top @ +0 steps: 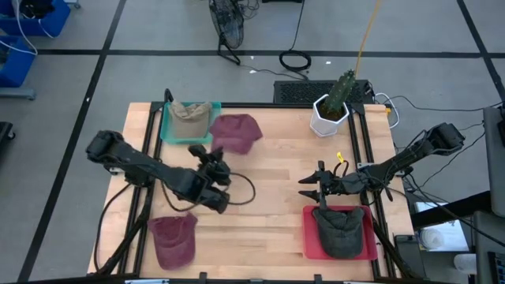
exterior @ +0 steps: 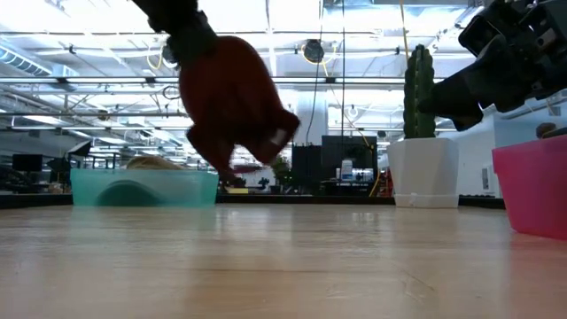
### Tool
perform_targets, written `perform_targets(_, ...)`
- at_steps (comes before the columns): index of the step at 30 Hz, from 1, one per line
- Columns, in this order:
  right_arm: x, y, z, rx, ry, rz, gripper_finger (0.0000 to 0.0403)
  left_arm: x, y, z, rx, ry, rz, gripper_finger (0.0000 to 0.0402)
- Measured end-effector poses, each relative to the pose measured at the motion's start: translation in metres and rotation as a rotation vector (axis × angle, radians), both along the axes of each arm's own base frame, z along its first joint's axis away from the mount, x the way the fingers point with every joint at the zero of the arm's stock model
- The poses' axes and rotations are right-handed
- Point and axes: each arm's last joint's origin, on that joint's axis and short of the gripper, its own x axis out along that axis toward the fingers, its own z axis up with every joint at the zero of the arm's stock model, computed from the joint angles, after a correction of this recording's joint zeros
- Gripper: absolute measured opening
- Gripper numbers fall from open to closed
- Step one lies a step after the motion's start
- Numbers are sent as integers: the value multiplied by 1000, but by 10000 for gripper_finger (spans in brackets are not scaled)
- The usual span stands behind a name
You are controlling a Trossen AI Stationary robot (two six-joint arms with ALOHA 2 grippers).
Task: Pick & Place hat
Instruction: Put the right maroon cap into the green bin
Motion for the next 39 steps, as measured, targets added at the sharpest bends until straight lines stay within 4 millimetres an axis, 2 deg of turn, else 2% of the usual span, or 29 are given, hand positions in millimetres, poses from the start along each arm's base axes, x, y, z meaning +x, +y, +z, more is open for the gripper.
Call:
perform_targets(4,0,0,0,5,0,0,165,-19,9,17,17,32,12,17)
perform_targets(9,0,0,-1,2,7,0,165,-37,9,33,7,21,-8,12)
perform_targets(13,0,0,-1,0,12,0,165,-52,9,40,22,65,-27,19)
perform_targets(21,0,0,-2,-2,18,0,165,-77,21,47,43,110,30,17)
perform_targets(29,0,0,-2,5,19,-1,165,-80,44,48,-32,203,134,10)
perform_targets(32,0,0,-2,5,18,-1,165,-82,55,50,-62,186,184,17)
perform_targets(39,-1,0,-2,10,23,-3,165,-84,80,56,13,242,262,10)
